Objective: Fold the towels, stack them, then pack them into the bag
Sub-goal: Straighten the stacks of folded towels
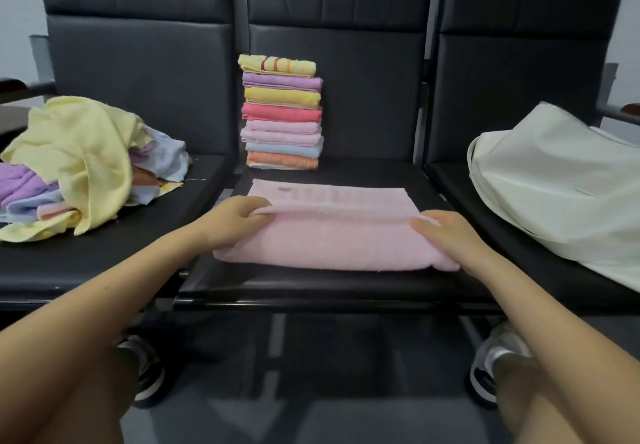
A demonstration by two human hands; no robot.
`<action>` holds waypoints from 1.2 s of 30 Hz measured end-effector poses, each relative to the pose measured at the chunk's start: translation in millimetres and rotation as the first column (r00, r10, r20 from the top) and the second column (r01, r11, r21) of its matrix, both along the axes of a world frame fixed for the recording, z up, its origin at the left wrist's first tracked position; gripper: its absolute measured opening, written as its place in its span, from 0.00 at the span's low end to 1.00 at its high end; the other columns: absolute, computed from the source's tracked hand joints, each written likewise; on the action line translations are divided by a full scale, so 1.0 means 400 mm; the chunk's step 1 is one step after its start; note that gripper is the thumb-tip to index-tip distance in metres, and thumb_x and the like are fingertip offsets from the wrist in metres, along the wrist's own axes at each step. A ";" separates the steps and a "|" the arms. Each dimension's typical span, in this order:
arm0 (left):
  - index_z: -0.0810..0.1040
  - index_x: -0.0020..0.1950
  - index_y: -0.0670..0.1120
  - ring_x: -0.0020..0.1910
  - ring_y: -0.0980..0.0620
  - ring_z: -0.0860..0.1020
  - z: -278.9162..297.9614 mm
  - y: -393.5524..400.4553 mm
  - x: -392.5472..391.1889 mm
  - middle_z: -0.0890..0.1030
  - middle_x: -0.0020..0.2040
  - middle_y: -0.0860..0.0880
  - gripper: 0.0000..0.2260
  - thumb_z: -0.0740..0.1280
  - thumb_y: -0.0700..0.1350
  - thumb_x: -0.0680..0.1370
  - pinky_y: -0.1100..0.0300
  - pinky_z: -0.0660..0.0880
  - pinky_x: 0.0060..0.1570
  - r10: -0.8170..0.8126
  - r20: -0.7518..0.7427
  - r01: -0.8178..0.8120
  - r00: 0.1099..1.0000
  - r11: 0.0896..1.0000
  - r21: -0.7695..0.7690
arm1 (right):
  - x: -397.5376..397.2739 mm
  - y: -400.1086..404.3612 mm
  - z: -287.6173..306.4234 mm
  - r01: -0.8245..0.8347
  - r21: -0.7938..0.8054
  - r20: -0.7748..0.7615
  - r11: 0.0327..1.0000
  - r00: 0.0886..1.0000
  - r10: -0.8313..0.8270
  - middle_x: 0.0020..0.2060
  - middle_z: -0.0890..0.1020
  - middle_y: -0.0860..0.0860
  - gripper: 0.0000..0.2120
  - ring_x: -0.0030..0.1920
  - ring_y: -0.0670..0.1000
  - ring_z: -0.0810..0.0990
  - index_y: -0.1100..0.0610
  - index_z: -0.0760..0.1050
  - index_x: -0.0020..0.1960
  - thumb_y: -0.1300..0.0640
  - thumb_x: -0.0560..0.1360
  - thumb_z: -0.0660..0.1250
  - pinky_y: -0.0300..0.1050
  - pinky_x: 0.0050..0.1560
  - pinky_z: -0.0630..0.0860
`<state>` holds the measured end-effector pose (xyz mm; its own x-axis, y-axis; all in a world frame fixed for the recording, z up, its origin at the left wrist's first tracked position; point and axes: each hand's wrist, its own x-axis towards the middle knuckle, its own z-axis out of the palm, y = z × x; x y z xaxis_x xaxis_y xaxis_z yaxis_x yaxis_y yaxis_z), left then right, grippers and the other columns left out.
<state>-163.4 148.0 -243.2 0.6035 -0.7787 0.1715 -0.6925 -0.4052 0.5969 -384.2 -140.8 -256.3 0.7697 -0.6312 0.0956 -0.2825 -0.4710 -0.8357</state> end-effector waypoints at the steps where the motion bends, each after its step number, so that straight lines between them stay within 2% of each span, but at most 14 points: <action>1: 0.79 0.43 0.46 0.37 0.53 0.76 0.003 -0.001 0.010 0.78 0.38 0.50 0.09 0.62 0.45 0.81 0.57 0.73 0.40 0.020 0.041 -0.022 0.999 0.999 0.036 | -0.001 -0.004 -0.002 0.005 -0.013 0.012 1.000 1.000 -0.005 0.40 0.79 0.59 0.13 0.42 0.50 0.74 0.67 0.77 0.48 0.56 0.77 0.65 0.46 0.44 0.68; 3: 0.79 0.44 0.42 0.33 0.55 0.74 0.009 -0.009 0.035 0.77 0.36 0.49 0.09 0.63 0.44 0.80 0.61 0.70 0.34 0.077 0.107 -0.085 0.991 0.994 0.072 | 0.008 -0.018 -0.003 0.019 -0.039 0.030 0.999 0.999 -0.018 0.46 0.81 0.62 0.10 0.44 0.51 0.76 0.65 0.79 0.48 0.58 0.77 0.65 0.47 0.46 0.69; 5: 0.77 0.42 0.39 0.31 0.52 0.72 0.015 -0.025 0.066 0.76 0.34 0.46 0.10 0.65 0.44 0.78 0.58 0.68 0.33 0.145 0.127 -0.153 0.981 0.987 0.057 | 0.027 -0.033 0.003 0.048 -0.068 0.040 0.997 0.998 -0.045 0.46 0.82 0.56 0.08 0.47 0.52 0.78 0.61 0.81 0.49 0.58 0.78 0.64 0.46 0.48 0.72; 8: 0.77 0.40 0.39 0.34 0.48 0.73 0.019 -0.066 0.120 0.77 0.34 0.45 0.10 0.67 0.45 0.77 0.55 0.68 0.35 0.236 0.134 -0.238 0.963 0.971 0.002 | 0.078 -0.060 0.016 0.102 -0.099 0.072 0.990 0.993 -0.095 0.45 0.81 0.47 0.07 0.47 0.48 0.78 0.53 0.80 0.50 0.57 0.79 0.63 0.39 0.42 0.70; 11: 0.80 0.44 0.41 0.42 0.48 0.77 0.014 -0.124 0.179 0.79 0.40 0.48 0.08 0.65 0.44 0.78 0.56 0.68 0.39 0.278 0.162 -0.282 0.947 0.959 0.002 | 0.151 -0.095 0.028 0.147 -0.125 0.105 0.981 0.985 -0.134 0.44 0.82 0.52 0.10 0.45 0.50 0.78 0.58 0.80 0.51 0.55 0.79 0.62 0.40 0.40 0.70; 13: 0.81 0.47 0.42 0.46 0.46 0.77 0.009 -0.165 0.219 0.80 0.43 0.49 0.07 0.63 0.41 0.78 0.56 0.70 0.43 0.271 0.184 -0.279 0.945 0.960 0.016 | 0.204 -0.125 0.033 0.170 -0.148 0.100 0.974 0.983 -0.156 0.44 0.82 0.51 0.09 0.44 0.49 0.78 0.56 0.80 0.50 0.55 0.79 0.62 0.40 0.40 0.70; 16: 0.75 0.35 0.42 0.40 0.45 0.73 0.010 -0.218 0.266 0.74 0.33 0.50 0.10 0.62 0.37 0.77 0.57 0.64 0.35 0.293 0.199 -0.300 0.935 0.954 0.005 | 0.277 -0.168 0.034 0.217 -0.171 0.084 0.961 0.975 -0.206 0.43 0.81 0.51 0.09 0.44 0.50 0.77 0.57 0.80 0.49 0.57 0.78 0.61 0.42 0.40 0.71; 17: 0.74 0.35 0.42 0.39 0.45 0.71 0.010 -0.234 0.279 0.72 0.32 0.51 0.10 0.61 0.36 0.76 0.56 0.62 0.34 0.306 0.200 -0.311 0.931 0.950 -0.008 | 0.299 -0.181 0.028 0.237 -0.168 0.085 0.957 0.970 -0.225 0.43 0.81 0.52 0.09 0.44 0.52 0.78 0.58 0.80 0.48 0.57 0.78 0.61 0.45 0.42 0.72; 19: 0.77 0.42 0.41 0.41 0.45 0.72 -0.001 -0.256 0.309 0.75 0.36 0.48 0.06 0.61 0.36 0.76 0.56 0.64 0.38 0.337 0.198 -0.336 0.921 0.941 -0.040 | 0.338 -0.199 0.008 0.281 -0.150 0.090 0.948 0.959 -0.270 0.41 0.80 0.53 0.09 0.43 0.55 0.78 0.59 0.79 0.46 0.58 0.77 0.61 0.49 0.44 0.75; 22: 0.80 0.50 0.43 0.49 0.44 0.77 -0.059 -0.261 0.350 0.81 0.48 0.45 0.09 0.61 0.38 0.77 0.54 0.70 0.45 0.385 0.183 -0.378 0.905 0.923 -0.071 | 0.373 -0.212 -0.036 0.329 -0.200 0.029 0.923 0.943 -0.330 0.41 0.80 0.53 0.10 0.45 0.57 0.78 0.57 0.78 0.45 0.58 0.77 0.59 0.50 0.46 0.75; 25: 0.80 0.57 0.44 0.55 0.46 0.77 -0.110 -0.254 0.374 0.81 0.55 0.47 0.11 0.62 0.41 0.78 0.55 0.71 0.50 0.467 0.154 -0.459 0.871 0.884 -0.085 | 0.392 -0.219 -0.067 0.277 -0.438 -0.175 0.855 0.907 -0.384 0.56 0.76 0.58 0.12 0.57 0.60 0.74 0.57 0.76 0.58 0.57 0.79 0.58 0.53 0.54 0.75; 31: 0.77 0.63 0.46 0.59 0.43 0.73 -0.115 -0.271 0.366 0.74 0.61 0.43 0.14 0.58 0.42 0.80 0.53 0.70 0.50 0.481 0.218 -0.493 0.849 0.870 0.001 | 0.365 -0.206 -0.074 0.204 -0.444 -0.226 0.872 0.917 -0.330 0.68 0.68 0.59 0.22 0.68 0.59 0.66 0.58 0.63 0.73 0.55 0.81 0.60 0.52 0.62 0.69; 34: 0.72 0.66 0.44 0.62 0.40 0.68 -0.103 -0.274 0.326 0.71 0.63 0.40 0.15 0.60 0.44 0.80 0.47 0.69 0.55 0.504 0.285 -0.531 0.816 0.847 0.022 | 0.307 -0.192 -0.067 0.213 -0.401 -0.224 0.891 0.920 -0.321 0.69 0.67 0.61 0.27 0.70 0.60 0.65 0.62 0.63 0.74 0.51 0.79 0.63 0.52 0.64 0.67; 36: 0.69 0.68 0.42 0.64 0.39 0.66 -0.085 -0.281 0.283 0.69 0.66 0.39 0.17 0.61 0.46 0.80 0.45 0.68 0.56 0.489 0.329 -0.512 0.808 0.859 -0.019 | 0.275 -0.187 -0.064 0.211 -0.419 -0.258 0.883 0.905 -0.338 0.66 0.69 0.61 0.25 0.67 0.60 0.68 0.63 0.70 0.67 0.46 0.78 0.64 0.51 0.61 0.69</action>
<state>-50.1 35.7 -277.0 0.8359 -0.4003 0.3756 -0.5267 -0.7776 0.3434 -274.1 -215.5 -281.9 0.5991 -0.7866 0.1493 -0.6634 -0.5921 -0.4574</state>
